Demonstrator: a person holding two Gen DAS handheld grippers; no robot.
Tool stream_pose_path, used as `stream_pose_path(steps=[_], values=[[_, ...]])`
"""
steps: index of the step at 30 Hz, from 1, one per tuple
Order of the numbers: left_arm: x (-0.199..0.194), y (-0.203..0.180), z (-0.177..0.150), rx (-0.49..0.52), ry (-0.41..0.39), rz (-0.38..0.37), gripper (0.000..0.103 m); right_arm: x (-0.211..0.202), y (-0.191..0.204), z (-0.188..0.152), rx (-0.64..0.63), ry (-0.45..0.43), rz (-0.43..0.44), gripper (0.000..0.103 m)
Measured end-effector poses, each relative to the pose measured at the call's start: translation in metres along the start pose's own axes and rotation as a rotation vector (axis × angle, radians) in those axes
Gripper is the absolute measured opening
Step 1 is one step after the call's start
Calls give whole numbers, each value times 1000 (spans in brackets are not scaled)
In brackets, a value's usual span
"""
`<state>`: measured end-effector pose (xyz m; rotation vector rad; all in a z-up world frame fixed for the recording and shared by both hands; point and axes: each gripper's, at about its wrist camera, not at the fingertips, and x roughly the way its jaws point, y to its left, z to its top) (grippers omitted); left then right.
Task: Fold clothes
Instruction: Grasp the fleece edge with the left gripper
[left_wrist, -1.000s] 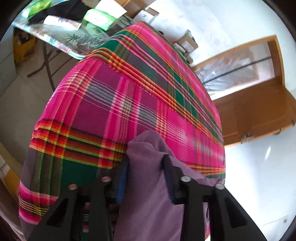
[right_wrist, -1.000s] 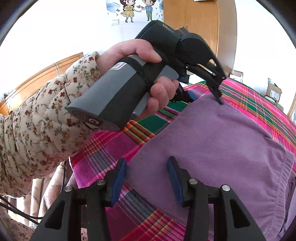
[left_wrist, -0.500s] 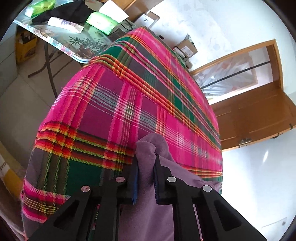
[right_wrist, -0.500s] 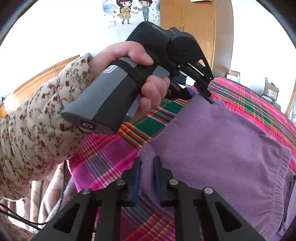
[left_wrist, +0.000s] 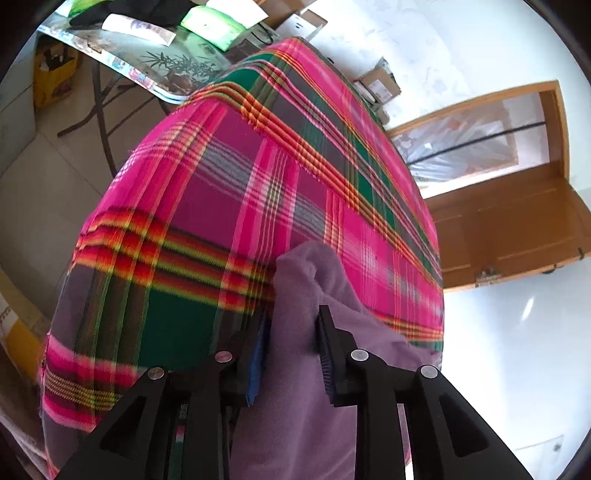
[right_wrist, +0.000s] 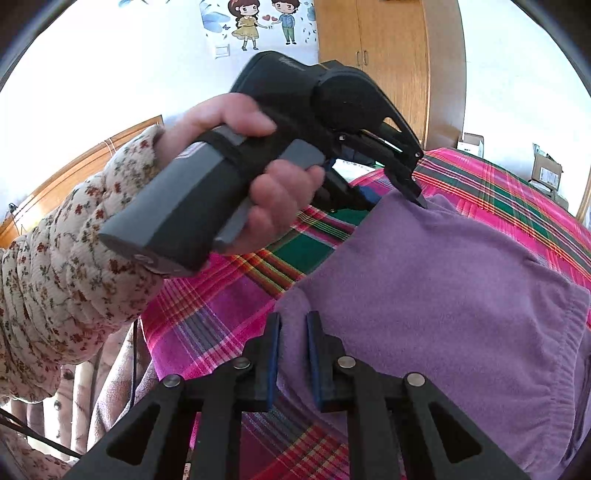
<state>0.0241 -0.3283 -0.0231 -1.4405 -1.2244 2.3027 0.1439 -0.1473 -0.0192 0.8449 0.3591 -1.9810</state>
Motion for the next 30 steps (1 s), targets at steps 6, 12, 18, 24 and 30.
stream_pose_path(steps=[6, 12, 18, 24, 30], values=[[-2, -3, -3, 11, 8, 21, 27, -5, -2, -3, 10, -6, 11, 15], [-13, -5, -7, 7, -14, 33, 37, -11, -6, -4, 22, -9, 25, 15], [-18, -12, -22, 115, -50, 7, 37, -11, -9, -3, 25, -7, 37, 15], [-6, -16, -19, 147, -36, 11, 35, -9, -13, -2, 29, -7, 43, 15], [1, -6, -8, 78, -9, 6, 19, -9, -16, -3, 29, -12, 47, 15]])
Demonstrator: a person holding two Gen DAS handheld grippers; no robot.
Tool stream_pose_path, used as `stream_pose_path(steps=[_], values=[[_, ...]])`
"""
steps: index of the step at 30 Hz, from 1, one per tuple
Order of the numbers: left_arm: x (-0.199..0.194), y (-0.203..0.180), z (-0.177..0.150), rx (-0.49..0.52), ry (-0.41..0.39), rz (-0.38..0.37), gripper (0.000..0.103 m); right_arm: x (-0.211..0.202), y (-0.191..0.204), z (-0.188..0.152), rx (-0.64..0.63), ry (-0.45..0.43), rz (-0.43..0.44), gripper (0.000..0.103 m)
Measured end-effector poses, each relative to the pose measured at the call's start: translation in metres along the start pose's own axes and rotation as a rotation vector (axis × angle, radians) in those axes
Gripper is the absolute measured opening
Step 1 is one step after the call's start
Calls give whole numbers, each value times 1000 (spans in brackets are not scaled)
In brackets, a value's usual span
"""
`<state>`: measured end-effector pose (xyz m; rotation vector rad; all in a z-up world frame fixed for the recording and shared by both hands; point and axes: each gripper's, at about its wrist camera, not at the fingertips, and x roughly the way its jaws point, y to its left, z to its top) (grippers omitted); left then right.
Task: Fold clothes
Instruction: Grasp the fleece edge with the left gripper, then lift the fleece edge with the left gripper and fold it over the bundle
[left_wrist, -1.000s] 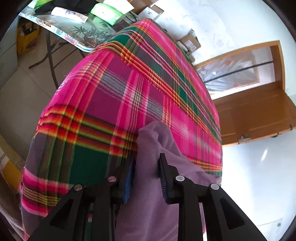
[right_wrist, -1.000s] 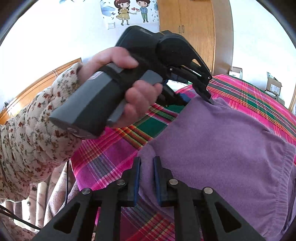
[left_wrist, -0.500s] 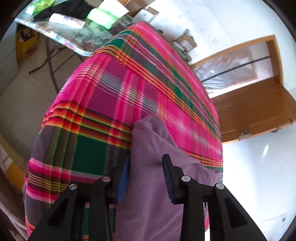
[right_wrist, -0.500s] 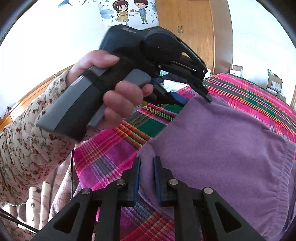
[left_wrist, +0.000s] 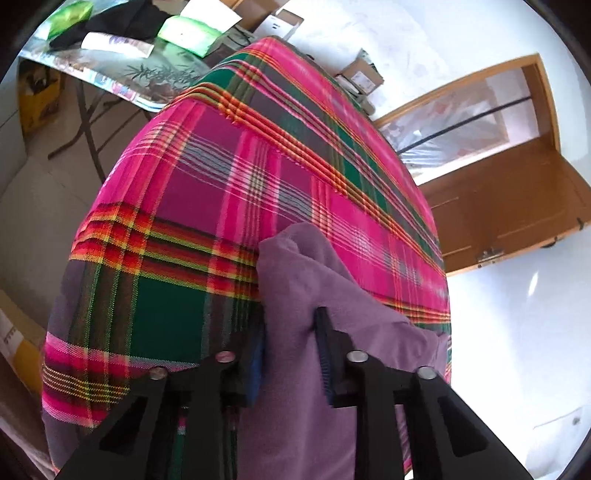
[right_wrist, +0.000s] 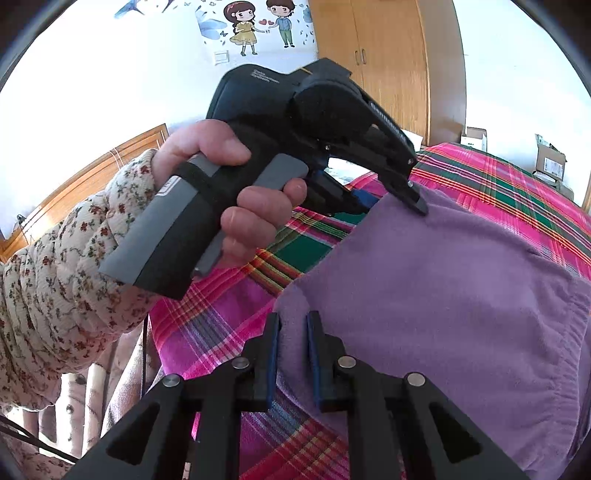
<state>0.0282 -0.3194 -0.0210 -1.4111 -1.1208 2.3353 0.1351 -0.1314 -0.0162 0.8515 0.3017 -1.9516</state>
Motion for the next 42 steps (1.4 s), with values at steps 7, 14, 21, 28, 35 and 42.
stream_pose_path(steps=[7, 14, 21, 28, 35, 42], values=[[-12, -5, -4, -43, -22, 10, 16, -9, 2, 0, -13, -37, -12, 15], [-28, -26, -9, -39, -46, 18, 15, -36, 0, 2, -13, -117, -27, 15], [-47, -69, -11, 21, -81, 15, 15, -74, -7, 5, 24, -226, -16, 15], [-53, -110, -18, 65, -105, 0, 15, -106, -10, 2, 35, -296, -23, 15], [-50, -156, -23, 135, -108, -14, 15, -141, -27, -4, 115, -348, 19, 15], [-43, -198, -25, 166, -103, -35, 16, -182, -46, -10, 159, -425, -10, 15]])
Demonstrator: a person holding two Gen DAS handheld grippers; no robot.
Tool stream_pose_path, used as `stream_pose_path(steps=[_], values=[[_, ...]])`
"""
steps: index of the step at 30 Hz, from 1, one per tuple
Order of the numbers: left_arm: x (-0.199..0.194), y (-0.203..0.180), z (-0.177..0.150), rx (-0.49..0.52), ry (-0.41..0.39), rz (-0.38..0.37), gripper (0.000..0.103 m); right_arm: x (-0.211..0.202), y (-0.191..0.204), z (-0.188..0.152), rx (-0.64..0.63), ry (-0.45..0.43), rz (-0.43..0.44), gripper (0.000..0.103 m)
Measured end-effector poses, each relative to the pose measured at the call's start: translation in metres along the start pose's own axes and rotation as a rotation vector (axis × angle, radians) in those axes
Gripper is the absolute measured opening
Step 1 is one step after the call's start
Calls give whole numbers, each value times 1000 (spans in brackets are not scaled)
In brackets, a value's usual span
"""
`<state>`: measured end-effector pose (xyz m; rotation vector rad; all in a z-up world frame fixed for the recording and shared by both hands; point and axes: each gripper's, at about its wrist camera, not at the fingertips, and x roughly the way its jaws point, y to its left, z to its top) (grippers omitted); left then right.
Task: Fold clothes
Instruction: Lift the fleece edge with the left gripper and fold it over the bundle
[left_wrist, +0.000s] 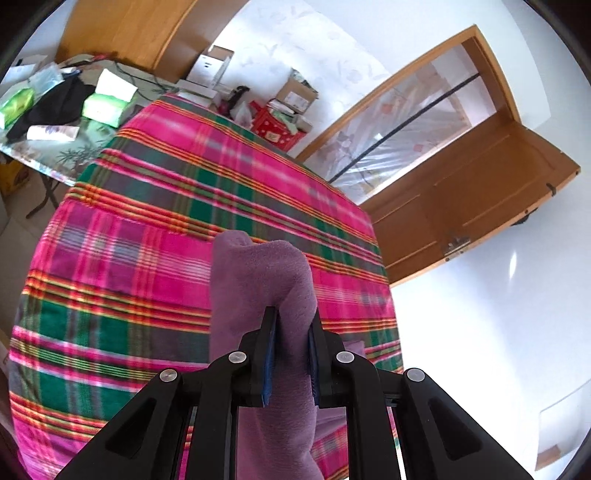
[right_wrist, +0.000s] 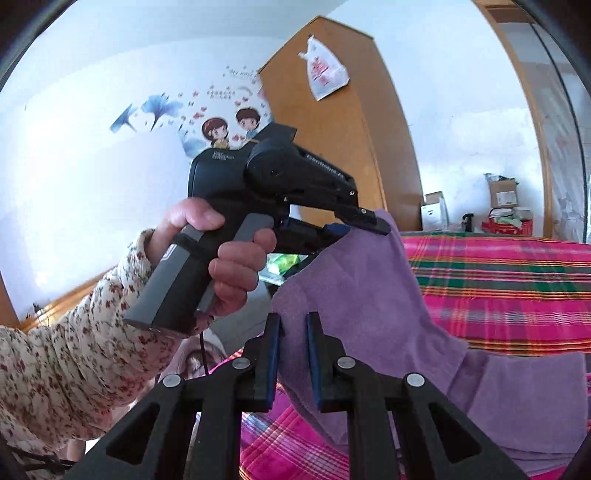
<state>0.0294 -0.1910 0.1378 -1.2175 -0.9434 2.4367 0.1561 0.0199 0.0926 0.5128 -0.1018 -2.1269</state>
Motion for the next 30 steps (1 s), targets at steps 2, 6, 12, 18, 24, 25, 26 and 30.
stream_pose_path(steps=[2, 6, 12, 18, 24, 25, 26, 30], values=[[4, -11, 1, 7, 4, -6, 16, -9, -4, 2, 13, -14, -11, 15], [14, -36, 3, 35, 12, -26, 16, -27, -18, 11, 36, -53, -39, 14], [32, -79, 0, 97, 36, -34, 16, -59, -38, 19, 65, -102, -93, 14], [57, -111, -4, 136, 79, -24, 16, -78, -57, 21, 113, -124, -140, 14], [77, -132, -3, 143, 108, -25, 16, -94, -77, 19, 158, -147, -185, 14], [81, -137, -3, 152, 116, -23, 16, -96, -80, 19, 168, -152, -188, 14], [85, -142, -3, 160, 124, -21, 16, -99, -83, 19, 177, -156, -192, 14], [99, -154, -3, 174, 144, -23, 16, -108, -98, 15, 214, -173, -227, 14]])
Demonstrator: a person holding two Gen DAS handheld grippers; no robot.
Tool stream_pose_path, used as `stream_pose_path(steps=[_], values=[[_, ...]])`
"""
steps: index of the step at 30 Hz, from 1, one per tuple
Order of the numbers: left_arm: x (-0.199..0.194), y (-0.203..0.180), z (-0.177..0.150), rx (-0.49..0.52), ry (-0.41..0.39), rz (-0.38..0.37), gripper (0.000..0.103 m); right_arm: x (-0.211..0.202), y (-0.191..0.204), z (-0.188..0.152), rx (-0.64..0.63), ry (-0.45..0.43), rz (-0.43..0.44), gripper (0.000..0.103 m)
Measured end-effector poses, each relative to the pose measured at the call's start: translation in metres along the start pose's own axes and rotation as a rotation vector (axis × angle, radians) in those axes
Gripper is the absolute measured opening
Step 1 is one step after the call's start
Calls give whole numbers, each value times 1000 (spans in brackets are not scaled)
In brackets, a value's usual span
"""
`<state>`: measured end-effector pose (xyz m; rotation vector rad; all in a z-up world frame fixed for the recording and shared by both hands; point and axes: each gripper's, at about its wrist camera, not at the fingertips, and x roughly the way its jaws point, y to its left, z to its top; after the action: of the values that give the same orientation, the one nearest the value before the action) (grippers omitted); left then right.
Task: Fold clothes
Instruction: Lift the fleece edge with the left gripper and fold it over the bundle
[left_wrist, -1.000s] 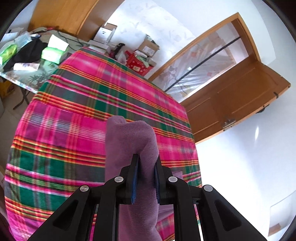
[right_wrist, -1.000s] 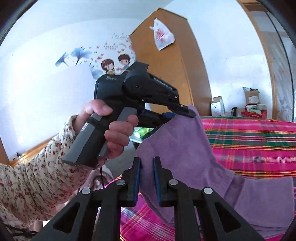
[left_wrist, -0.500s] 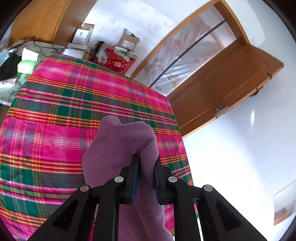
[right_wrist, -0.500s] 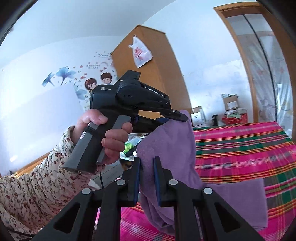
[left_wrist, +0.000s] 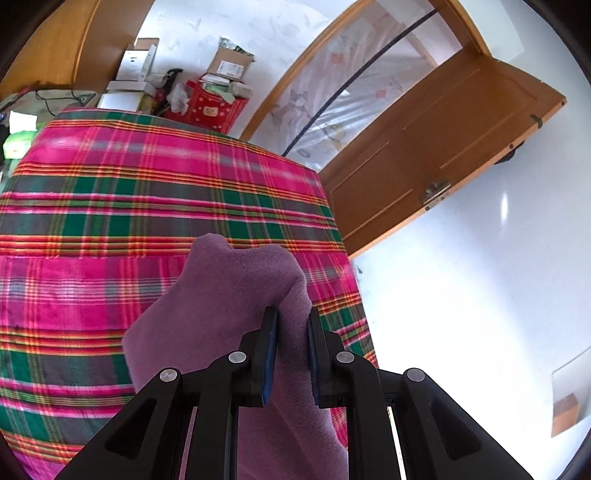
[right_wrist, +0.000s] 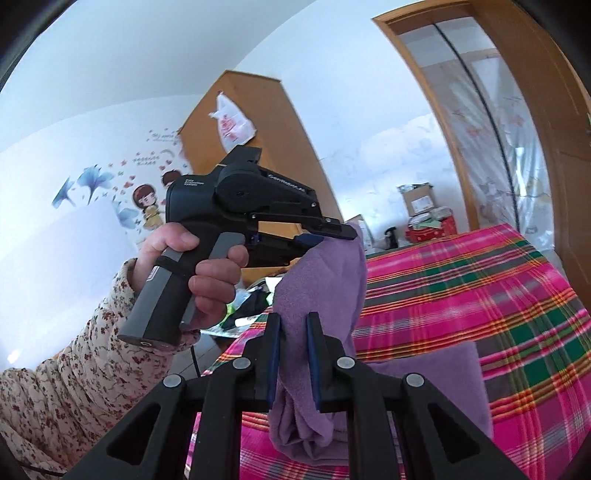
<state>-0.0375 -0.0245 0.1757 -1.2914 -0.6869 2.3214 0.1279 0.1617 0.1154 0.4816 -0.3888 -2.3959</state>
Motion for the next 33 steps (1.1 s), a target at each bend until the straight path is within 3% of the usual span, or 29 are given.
stream_pose_path(steps=[16, 26, 33], values=[[83, -31, 6, 14, 128, -28, 13, -15, -85, -17, 181, 16, -154, 14], [128, -17, 2, -22, 211, -49, 12, -18, -137, -43, 289, 59, -226, 13], [131, 5, -5, -27, 241, -50, 12, -20, -165, -62, 379, 94, -232, 13]])
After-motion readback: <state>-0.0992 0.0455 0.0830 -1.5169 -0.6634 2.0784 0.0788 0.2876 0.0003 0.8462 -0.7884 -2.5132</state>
